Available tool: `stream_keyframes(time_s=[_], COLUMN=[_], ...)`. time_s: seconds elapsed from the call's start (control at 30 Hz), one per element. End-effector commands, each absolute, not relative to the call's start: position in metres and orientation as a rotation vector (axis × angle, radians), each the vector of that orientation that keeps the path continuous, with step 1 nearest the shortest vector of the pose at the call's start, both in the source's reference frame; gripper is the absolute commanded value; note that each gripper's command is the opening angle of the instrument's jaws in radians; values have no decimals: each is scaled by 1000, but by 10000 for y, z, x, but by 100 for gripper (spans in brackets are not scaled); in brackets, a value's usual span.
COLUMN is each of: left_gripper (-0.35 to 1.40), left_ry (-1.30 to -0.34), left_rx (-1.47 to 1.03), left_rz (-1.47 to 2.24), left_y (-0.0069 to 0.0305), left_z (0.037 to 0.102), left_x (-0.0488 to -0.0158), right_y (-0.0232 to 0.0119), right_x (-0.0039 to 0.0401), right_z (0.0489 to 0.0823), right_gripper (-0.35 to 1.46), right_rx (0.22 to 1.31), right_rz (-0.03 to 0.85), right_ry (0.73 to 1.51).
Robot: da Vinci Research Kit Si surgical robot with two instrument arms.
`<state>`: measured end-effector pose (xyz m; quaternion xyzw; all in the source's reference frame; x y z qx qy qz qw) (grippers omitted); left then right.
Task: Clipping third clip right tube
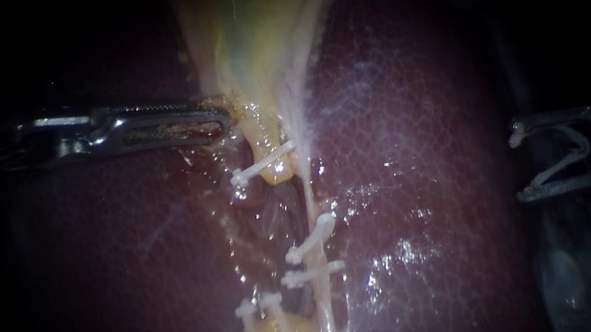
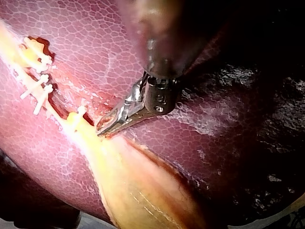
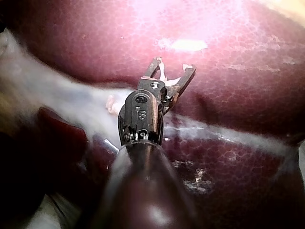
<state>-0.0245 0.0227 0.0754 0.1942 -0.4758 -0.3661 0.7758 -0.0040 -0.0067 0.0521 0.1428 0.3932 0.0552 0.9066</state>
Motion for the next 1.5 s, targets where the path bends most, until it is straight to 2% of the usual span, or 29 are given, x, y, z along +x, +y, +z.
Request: stream_keyframes(time_s=[0.03, 0.27, 0.73, 1.13, 1.5], left_gripper=[-35, -35, -35, -35, -35], left_ry=[-1030, -1031, -1036, -1036, -1036], left_rx=[420, 433, 398, 394, 393], left_rz=[-793, -791, -852, -858, -858], left_y=[226, 232, 270, 273, 272], left_z=[753, 741, 697, 694, 694], left_x=[-245, -234, -178, -173, -174], right_y=[-67, -67, -67, -67, -69], right_x=[-40, -38, -36, -22, 22], right_z=[521, 521, 522, 520, 515], right_gripper=[49, 49, 49, 50, 50], right_rx=[295, 294, 294, 320, 399], right_rz=[114, 115, 116, 106, 193], right_ry=[812, 812, 811, 833, 907])
